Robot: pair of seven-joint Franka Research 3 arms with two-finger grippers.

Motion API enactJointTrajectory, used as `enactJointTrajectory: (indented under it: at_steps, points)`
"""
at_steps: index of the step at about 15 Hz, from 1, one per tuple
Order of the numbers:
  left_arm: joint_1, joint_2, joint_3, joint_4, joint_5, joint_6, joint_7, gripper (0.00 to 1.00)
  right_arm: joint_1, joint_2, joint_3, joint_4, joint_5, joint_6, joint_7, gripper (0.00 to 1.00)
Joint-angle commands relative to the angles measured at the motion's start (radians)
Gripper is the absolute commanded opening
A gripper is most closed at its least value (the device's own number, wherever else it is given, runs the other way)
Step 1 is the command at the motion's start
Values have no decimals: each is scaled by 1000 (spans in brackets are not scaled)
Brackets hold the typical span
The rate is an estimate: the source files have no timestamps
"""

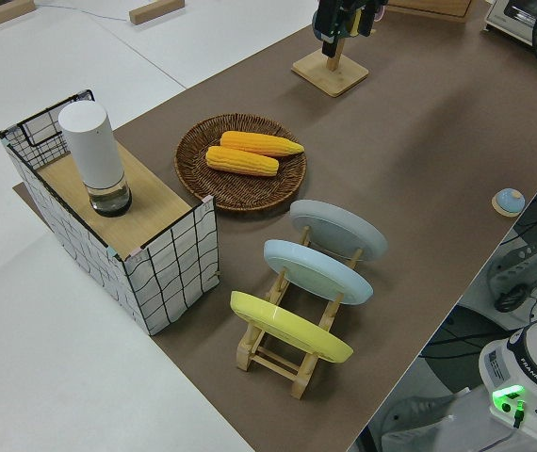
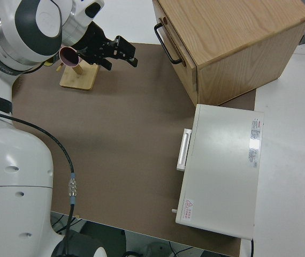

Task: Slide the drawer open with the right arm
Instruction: 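Reach the right gripper up toward the black drawer handle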

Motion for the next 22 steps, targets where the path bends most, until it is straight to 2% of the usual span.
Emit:
enactJointTrajectory:
  at_steps: [1, 6, 10, 13, 14, 16, 18, 22]
  points:
    - [-7, -4, 0, 9, 18, -18, -10, 993, 82, 47, 4, 29, -156, -33, 62, 975]
    - [-7, -4, 0, 9, 18, -18, -10, 993, 121, 87, 6, 20, -282, -39, 66, 977]
    - [-7, -4, 0, 10, 18, -18, -10, 993, 183, 131, 7, -19, -491, -39, 65, 977]
    - [-7, -4, 0, 10, 18, -18, -10, 993, 196, 182, 9, -25, -620, -35, 65, 977]
    - [-7, -4, 0, 9, 18, -18, -10, 993, 206, 189, 10, -45, -679, -24, 66, 975]
    - [-7, -4, 0, 9, 18, -18, -10, 993, 204, 194, 15, -94, -784, 11, 68, 977]
    - [-7, -4, 0, 10, 18, -18, -10, 993, 193, 203, 13, -123, -842, 57, 80, 975]
    - [-7, -4, 0, 10, 18, -18, -10, 993, 164, 255, 13, -143, -963, 102, 140, 975]
